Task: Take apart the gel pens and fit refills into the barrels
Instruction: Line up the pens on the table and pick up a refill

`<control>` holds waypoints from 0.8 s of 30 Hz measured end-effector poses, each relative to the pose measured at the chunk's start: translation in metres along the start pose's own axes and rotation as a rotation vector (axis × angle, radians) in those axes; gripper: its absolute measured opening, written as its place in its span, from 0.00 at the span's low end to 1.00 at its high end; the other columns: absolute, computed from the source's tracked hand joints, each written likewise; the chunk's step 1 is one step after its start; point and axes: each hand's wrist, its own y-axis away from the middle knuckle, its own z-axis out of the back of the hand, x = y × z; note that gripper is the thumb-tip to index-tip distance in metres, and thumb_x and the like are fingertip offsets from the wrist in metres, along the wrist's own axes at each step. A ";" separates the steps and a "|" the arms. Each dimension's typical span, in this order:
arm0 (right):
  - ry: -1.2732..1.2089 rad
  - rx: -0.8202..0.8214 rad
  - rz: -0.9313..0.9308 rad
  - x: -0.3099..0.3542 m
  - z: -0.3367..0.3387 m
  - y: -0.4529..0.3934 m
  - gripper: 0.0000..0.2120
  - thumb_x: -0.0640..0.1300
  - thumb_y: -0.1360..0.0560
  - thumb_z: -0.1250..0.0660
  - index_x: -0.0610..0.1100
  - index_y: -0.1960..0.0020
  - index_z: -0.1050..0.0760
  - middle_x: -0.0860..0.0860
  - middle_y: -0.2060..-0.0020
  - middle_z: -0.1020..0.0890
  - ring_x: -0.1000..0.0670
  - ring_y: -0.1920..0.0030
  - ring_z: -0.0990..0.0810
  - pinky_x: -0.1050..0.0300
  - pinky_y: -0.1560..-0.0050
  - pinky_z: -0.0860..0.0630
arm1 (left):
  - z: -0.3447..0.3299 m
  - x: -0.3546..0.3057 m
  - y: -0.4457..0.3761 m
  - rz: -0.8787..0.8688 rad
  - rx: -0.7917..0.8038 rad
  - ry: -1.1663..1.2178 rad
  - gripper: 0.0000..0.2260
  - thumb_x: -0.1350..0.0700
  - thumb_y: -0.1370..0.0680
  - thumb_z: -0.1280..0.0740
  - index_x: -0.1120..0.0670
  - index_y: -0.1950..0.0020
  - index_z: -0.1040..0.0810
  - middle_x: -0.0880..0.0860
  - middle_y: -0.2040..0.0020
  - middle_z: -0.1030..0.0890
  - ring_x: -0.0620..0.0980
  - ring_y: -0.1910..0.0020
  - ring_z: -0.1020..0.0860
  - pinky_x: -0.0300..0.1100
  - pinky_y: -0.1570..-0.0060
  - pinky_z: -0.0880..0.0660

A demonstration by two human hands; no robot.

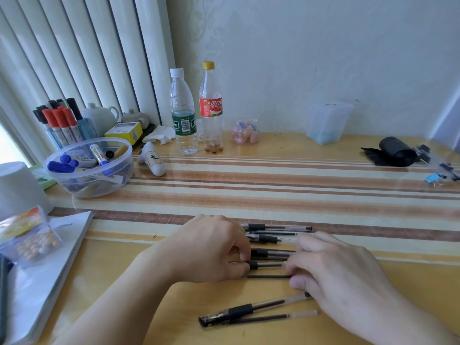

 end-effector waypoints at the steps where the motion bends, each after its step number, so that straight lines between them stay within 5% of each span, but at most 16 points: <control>1: -0.016 0.002 -0.003 0.000 -0.002 0.000 0.05 0.58 0.28 0.31 0.58 0.55 0.22 0.62 0.63 0.31 0.59 0.58 0.34 0.67 0.72 0.44 | 0.001 0.001 0.000 -0.001 -0.008 0.004 0.07 0.43 0.28 0.34 0.45 0.56 0.20 0.40 0.64 0.26 0.40 0.64 0.27 0.36 0.66 0.29; 5: 0.008 0.004 -0.020 0.001 -0.004 0.003 0.17 0.50 0.40 0.20 0.57 0.67 0.30 0.62 0.68 0.32 0.60 0.65 0.33 0.69 0.76 0.48 | 0.009 0.009 0.002 0.023 -0.058 0.087 0.06 0.44 0.29 0.34 0.45 0.58 0.21 0.45 0.64 0.24 0.45 0.63 0.25 0.42 0.65 0.26; 8: -0.034 -0.082 0.021 -0.006 0.004 0.003 0.11 0.48 0.25 0.36 0.59 0.60 0.37 0.63 0.59 0.31 0.58 0.55 0.32 0.62 0.60 0.31 | 0.018 0.020 0.005 0.080 -0.122 0.183 0.04 0.46 0.28 0.33 0.45 0.57 0.21 0.45 0.64 0.24 0.46 0.63 0.26 0.40 0.65 0.27; 10: -0.258 -0.145 -0.027 -0.018 0.017 0.006 0.08 0.47 0.22 0.44 0.57 0.58 0.37 0.63 0.56 0.29 0.58 0.49 0.31 0.61 0.50 0.31 | 0.020 0.024 0.005 0.112 -0.201 0.235 0.02 0.49 0.26 0.32 0.46 0.57 0.21 0.45 0.63 0.24 0.46 0.63 0.26 0.37 0.65 0.28; 15: -0.817 -0.421 -0.256 -0.034 0.014 -0.001 0.07 0.52 0.22 0.47 0.57 0.55 0.31 0.55 0.69 0.25 0.54 0.68 0.28 0.51 0.60 0.27 | 0.009 0.010 -0.001 0.088 -0.240 0.291 0.01 0.52 0.22 0.34 0.47 0.53 0.23 0.37 0.62 0.22 0.41 0.61 0.23 0.30 0.65 0.29; 18: -0.934 -0.365 -0.325 -0.032 0.006 -0.007 0.14 0.63 0.28 0.41 0.56 0.50 0.28 0.58 0.68 0.23 0.59 0.68 0.27 0.58 0.60 0.28 | 0.001 0.000 -0.004 0.011 -0.218 0.337 0.02 0.54 0.20 0.35 0.49 0.50 0.24 0.43 0.60 0.20 0.42 0.62 0.22 0.30 0.64 0.29; 21: -0.913 -0.299 -0.298 -0.030 0.000 -0.010 0.20 0.64 0.30 0.37 0.48 0.54 0.23 0.48 0.72 0.30 0.50 0.72 0.31 0.60 0.66 0.33 | -0.006 -0.006 -0.006 -0.028 -0.206 0.363 0.05 0.57 0.19 0.39 0.49 0.46 0.26 0.45 0.57 0.21 0.44 0.59 0.23 0.36 0.60 0.26; 24: -0.863 -0.251 -0.320 -0.027 0.000 -0.011 0.28 0.66 0.30 0.38 0.40 0.65 0.23 0.39 0.73 0.27 0.40 0.70 0.27 0.57 0.64 0.34 | -0.011 -0.012 -0.008 -0.038 -0.203 0.336 0.08 0.58 0.17 0.42 0.49 0.41 0.27 0.43 0.49 0.24 0.42 0.51 0.25 0.34 0.52 0.28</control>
